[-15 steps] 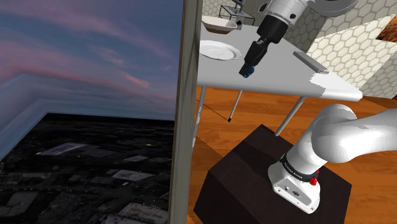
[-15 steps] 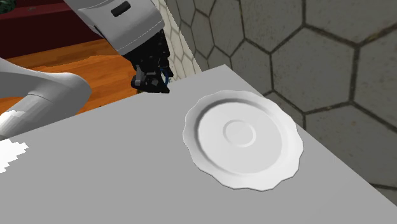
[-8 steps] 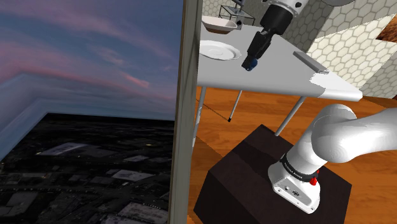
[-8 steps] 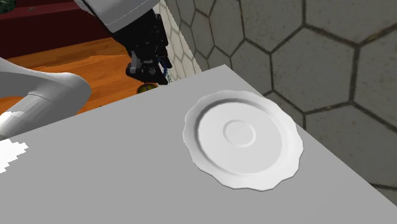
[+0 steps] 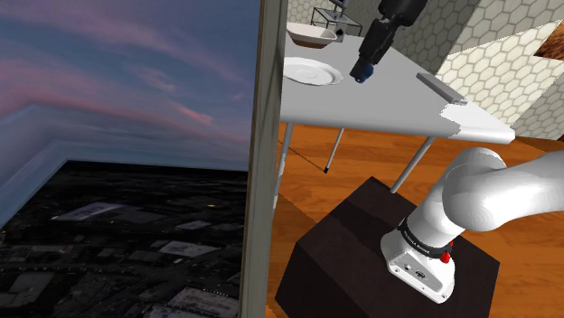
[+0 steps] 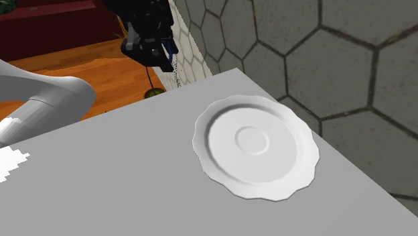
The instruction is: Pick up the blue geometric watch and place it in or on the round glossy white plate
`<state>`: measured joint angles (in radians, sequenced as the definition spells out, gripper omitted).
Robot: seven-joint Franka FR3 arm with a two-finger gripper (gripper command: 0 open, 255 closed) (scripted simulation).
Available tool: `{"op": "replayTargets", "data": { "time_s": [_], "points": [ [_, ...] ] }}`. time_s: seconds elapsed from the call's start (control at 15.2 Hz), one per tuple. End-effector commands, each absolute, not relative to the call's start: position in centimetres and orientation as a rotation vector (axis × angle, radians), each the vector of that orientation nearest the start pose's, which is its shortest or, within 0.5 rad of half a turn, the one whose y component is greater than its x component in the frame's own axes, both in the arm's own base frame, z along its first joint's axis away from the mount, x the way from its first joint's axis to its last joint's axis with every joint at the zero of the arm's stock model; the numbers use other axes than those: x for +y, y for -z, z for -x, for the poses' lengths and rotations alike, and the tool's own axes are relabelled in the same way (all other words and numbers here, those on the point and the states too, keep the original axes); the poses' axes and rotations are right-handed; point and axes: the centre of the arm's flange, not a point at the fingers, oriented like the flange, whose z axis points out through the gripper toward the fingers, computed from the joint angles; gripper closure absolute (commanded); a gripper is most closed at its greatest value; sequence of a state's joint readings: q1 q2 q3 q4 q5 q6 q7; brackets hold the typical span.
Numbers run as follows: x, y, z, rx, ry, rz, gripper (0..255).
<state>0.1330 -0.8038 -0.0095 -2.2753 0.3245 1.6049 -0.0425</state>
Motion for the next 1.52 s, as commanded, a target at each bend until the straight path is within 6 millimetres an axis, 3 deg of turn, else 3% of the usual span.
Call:
{"op": "replayTargets", "data": {
  "time_s": [0.0, 0.13, 1.12, 1.45],
  "points": [
    [7.0, -65.4, -29.8, -0.251, 0.167, 2.789, 255],
    [6.9, -66.1, -29.8, -0.251, 0.167, 2.789, 255],
    [-0.1, -65.7, -48.7, -0.251, 0.167, 2.789, 255],
    [-0.1, -63.1, -48.7, -0.251, 0.167, 2.789, 255]
  ]
}}
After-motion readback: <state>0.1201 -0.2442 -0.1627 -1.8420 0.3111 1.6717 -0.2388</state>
